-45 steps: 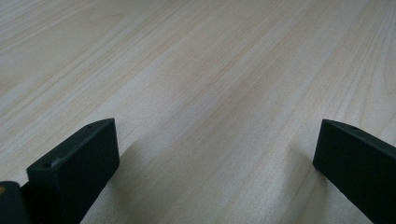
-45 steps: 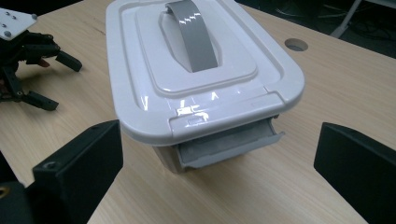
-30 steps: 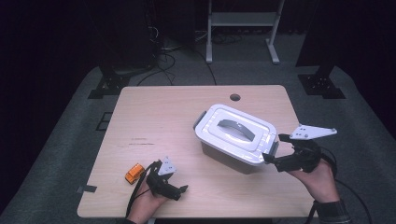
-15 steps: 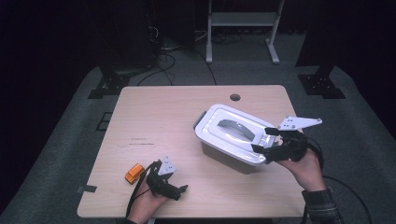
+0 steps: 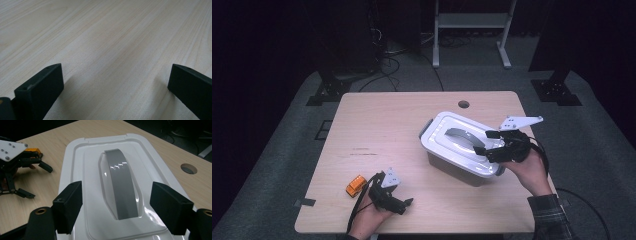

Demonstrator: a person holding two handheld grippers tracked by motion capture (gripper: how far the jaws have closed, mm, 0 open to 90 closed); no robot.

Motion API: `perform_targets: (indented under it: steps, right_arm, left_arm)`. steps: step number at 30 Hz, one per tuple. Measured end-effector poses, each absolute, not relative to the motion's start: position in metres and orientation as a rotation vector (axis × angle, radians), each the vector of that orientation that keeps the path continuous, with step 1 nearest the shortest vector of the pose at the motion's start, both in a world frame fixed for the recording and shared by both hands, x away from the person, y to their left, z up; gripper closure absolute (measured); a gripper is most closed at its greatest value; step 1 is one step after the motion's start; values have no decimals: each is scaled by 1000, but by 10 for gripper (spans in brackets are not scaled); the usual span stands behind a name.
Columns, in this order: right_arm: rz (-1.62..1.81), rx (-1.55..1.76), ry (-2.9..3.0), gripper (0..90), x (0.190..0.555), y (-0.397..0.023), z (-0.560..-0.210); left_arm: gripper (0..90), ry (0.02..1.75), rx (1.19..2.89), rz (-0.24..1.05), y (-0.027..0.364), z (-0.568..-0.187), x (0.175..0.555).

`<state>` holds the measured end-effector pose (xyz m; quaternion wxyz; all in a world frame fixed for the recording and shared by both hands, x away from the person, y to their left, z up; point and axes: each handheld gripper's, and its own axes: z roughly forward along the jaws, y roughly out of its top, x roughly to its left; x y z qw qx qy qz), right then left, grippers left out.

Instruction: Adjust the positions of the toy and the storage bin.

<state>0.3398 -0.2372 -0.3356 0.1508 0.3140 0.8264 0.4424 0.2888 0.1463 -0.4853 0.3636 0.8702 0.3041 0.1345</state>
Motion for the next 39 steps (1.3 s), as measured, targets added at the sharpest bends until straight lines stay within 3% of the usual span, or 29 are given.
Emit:
perform_targets:
  steps: [19,33,39]
  right_arm:
    - [1224,865,2431,429,369,-217,-344]
    - [1193,845,2458,626,374,-212,-349]
    - [1188,847,2469,643,372,-211,-348]
  left_arm:
    - [0,781,2240,346,146,-485,289]
    - [0,782,2238,348,146,-485,289]
    - [0,781,2240,347,146,-485,289]
